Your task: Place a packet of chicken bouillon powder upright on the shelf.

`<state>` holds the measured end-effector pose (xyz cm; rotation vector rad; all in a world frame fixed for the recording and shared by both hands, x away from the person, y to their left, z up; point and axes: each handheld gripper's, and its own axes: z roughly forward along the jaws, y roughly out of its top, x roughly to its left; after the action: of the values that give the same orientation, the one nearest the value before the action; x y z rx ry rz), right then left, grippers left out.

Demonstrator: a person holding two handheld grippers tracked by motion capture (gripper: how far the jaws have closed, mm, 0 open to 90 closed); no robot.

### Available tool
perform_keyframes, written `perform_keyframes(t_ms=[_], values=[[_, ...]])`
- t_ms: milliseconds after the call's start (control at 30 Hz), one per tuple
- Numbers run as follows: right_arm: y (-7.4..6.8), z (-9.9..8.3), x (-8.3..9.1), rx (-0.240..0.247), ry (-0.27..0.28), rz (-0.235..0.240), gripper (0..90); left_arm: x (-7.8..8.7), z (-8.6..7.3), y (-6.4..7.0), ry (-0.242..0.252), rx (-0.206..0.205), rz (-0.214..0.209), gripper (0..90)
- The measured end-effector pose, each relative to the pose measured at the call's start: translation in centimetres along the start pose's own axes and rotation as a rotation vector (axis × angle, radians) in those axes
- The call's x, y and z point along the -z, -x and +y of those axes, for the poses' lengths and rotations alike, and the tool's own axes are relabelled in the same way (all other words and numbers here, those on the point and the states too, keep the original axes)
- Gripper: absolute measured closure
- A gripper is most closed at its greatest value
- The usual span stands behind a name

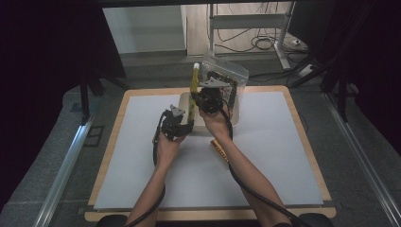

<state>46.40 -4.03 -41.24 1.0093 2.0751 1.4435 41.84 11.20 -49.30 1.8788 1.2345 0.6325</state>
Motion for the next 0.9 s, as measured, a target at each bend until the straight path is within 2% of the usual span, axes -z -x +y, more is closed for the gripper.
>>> perform_keyframes(t_ms=[67,267,433,500,633,733,900], values=[[0.1,-0.1,0.0,0.0,-0.003,-0.001,89.7,0.4,0.0,-0.2,0.009,0.007,-0.003,41.7],[0.1,-0.1,-0.1,0.001,-0.004,-0.001,89.7,0.3,0.3,-0.3,0.001,-0.014,0.004,39.8],[0.3,0.1,-0.1,0.003,-0.006,-0.009,89.7,0.4,0.3,-0.2,0.015,-0.021,0.001,40.1],[0.4,0.1,-0.1,0.002,-0.009,-0.007,89.7,0.6,0.2,0.0,0.027,-0.043,-0.027,48.6],[0.3,0.0,-0.3,-0.001,-0.004,-0.005,89.7,1.0,0.0,0.4,0.043,-0.06,-0.061,65.6],[0.3,0.0,-0.2,0.0,-0.007,-0.006,89.7,1.4,0.2,0.4,0.056,-0.048,-0.087,72.5],[0.4,0.0,-0.2,-0.008,-0.004,-0.008,89.8,1.7,0.6,0.1,0.05,-0.039,-0.124,82.8]])
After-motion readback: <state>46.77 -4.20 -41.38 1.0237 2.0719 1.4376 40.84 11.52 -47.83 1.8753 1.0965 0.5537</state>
